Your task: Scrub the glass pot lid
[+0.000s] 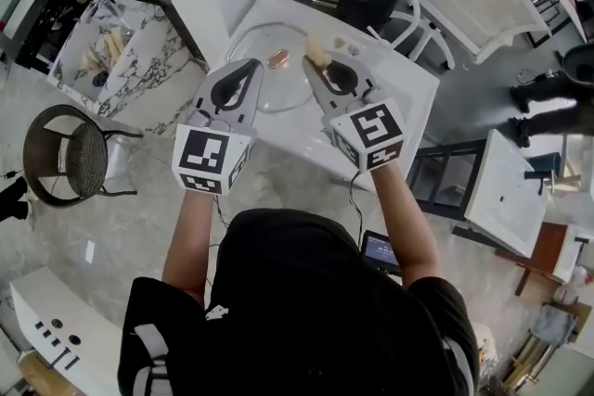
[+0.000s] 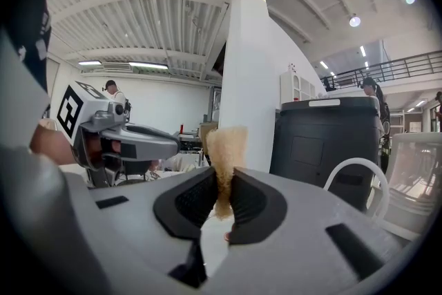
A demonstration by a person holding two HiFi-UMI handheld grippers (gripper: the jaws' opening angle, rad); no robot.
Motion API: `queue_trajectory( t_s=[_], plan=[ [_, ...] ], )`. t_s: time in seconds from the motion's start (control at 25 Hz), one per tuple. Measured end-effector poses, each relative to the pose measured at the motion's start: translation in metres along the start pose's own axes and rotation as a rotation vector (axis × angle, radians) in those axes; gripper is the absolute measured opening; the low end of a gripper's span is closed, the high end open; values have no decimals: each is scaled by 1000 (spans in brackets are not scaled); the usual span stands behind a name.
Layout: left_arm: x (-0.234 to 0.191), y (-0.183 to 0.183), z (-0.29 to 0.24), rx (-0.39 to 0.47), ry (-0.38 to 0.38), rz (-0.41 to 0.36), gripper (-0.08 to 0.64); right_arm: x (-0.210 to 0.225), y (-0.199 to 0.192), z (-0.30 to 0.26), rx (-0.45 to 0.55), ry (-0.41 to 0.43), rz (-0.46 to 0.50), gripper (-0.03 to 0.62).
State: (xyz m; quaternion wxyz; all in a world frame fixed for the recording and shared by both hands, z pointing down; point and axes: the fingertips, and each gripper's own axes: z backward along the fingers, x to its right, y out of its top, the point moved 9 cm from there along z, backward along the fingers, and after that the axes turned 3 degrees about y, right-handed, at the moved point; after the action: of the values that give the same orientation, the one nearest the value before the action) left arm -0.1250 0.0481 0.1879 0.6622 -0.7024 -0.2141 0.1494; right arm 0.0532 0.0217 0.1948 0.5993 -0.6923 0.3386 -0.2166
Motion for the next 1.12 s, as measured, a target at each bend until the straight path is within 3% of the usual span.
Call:
queue_trajectory(
  t_s=[1.12],
  plan=[
    [113,3,104,16,76,-5,14,-67,-8,127,68,51,37,23]
  ],
)
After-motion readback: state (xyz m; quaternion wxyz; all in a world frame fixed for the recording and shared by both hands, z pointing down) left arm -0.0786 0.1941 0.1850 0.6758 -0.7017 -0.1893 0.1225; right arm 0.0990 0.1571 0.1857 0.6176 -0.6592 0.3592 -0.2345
